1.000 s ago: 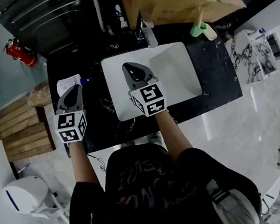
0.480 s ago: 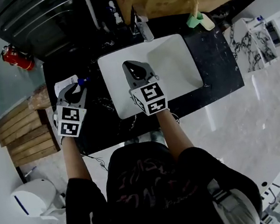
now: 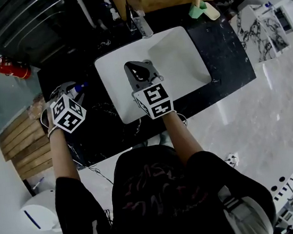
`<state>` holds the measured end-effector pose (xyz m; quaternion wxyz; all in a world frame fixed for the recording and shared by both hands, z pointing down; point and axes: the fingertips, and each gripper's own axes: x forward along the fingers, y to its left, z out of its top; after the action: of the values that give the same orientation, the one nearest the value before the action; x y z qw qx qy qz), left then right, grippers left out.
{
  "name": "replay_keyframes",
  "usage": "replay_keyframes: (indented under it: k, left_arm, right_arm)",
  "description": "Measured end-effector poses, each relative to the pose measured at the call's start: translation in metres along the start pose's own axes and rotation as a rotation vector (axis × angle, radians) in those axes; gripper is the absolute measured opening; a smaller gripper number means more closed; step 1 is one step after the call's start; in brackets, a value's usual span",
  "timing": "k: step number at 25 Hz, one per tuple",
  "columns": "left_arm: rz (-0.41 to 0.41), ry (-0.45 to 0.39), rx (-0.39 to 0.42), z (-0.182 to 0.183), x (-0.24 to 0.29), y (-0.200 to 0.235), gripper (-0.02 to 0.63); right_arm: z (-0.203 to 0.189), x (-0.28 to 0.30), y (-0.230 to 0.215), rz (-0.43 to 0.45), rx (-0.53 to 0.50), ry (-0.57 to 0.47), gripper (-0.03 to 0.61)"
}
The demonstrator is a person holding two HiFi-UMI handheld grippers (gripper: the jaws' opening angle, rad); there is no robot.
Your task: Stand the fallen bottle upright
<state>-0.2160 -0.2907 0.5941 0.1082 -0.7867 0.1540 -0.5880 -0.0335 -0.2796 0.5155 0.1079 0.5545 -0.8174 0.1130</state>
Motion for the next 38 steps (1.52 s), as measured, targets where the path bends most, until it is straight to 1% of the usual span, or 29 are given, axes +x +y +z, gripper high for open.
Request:
replay_keyframes:
  k: [3,7,11,13,21,23,26,30,34,38]
  left_arm:
    - [-0.059,0.06,0.055,-0.004,0.008,-0.001,0.163]
    - [-0.087,0.11,0.124,-0.007,0.018,0.002,0.16]
    - [-0.171,0.141,0.138,-0.007,0.023,-0.003,0.155]
    - [-0.193,0.151,0.137,-0.009,0.027,-0.004,0.153]
    - [-0.202,0.153,0.151,-0.008,0.031,-0.004,0.147]
    - [-0.207,0.137,0.139,-0.008,0.03,-0.005,0.144]
    - [-0.209,0.123,0.148,-0.007,0.028,-0.007,0.143]
    - [-0.19,0.105,0.15,-0.006,0.024,-0.007,0.138]
    - [-0.163,0.065,0.113,-0.003,0.014,-0.001,0.137]
    - [-0.125,0.004,0.061,0.005,0.003,0.007,0.135]
  right_arm:
    - [0.0,0.001,-0.004,-0.007,0.003,0.002,0.015]
    - [0.0,0.002,-0.008,-0.016,0.004,0.011,0.015]
    - [0.0,0.002,-0.011,-0.024,0.0,0.014,0.015]
    - [-0.001,0.002,-0.011,-0.024,0.0,0.018,0.015]
    - [-0.003,0.0,-0.009,-0.024,-0.013,0.027,0.015]
    - [-0.002,-0.001,-0.008,-0.023,-0.012,0.025,0.015]
    - [-0.003,-0.001,-0.008,-0.02,-0.014,0.029,0.015]
    - [-0.003,-0.003,-0.007,-0.017,-0.012,0.026,0.015]
    - [-0.001,-0.005,-0.007,-0.016,-0.008,0.019,0.015]
    - [0.0,-0.006,-0.004,-0.005,-0.016,0.018,0.015]
